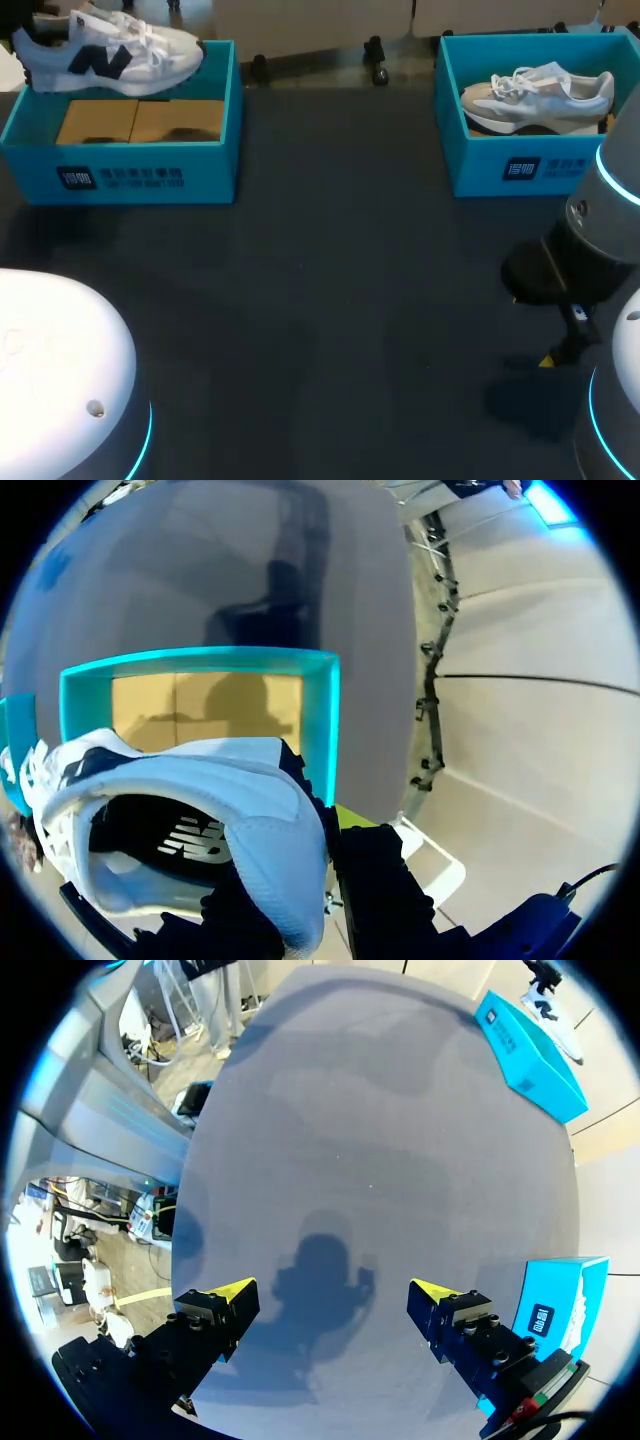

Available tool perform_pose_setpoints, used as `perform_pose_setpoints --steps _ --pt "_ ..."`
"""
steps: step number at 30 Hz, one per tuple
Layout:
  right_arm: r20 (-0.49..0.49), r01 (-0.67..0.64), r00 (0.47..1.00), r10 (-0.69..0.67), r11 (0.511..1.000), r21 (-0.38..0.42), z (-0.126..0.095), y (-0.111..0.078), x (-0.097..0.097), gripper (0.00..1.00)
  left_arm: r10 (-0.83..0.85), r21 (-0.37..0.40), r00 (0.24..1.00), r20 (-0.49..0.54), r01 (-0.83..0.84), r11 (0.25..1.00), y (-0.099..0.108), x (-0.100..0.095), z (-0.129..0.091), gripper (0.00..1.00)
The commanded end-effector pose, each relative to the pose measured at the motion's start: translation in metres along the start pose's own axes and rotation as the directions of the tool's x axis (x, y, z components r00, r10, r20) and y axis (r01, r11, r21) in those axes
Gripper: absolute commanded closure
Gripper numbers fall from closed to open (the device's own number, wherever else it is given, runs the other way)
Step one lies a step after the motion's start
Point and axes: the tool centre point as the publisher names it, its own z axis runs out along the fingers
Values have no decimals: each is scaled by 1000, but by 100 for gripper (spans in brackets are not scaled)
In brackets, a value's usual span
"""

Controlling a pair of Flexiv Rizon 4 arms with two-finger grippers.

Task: Take the shoe out of the shoebox, open the shoe tongue, remove and reinsert the insole, then place the shoe into the shoebox

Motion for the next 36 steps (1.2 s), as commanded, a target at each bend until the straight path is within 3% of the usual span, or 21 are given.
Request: perform_pose_setpoints --steps 1,13,36 --pt "2 1 1000 -1 1000 0 1 0 1 0 6 -1 1000 -8 -6 1000 8 1 2 100" --pt "2 1 1000 -1 1000 0 1 0 1 0 13 9 1000 -8 -12 1000 6 -3 4 100" --pt "2 1 1000 -1 1000 0 1 0 1 0 -53 92 998 -40 56 994 19 -14 58 100"
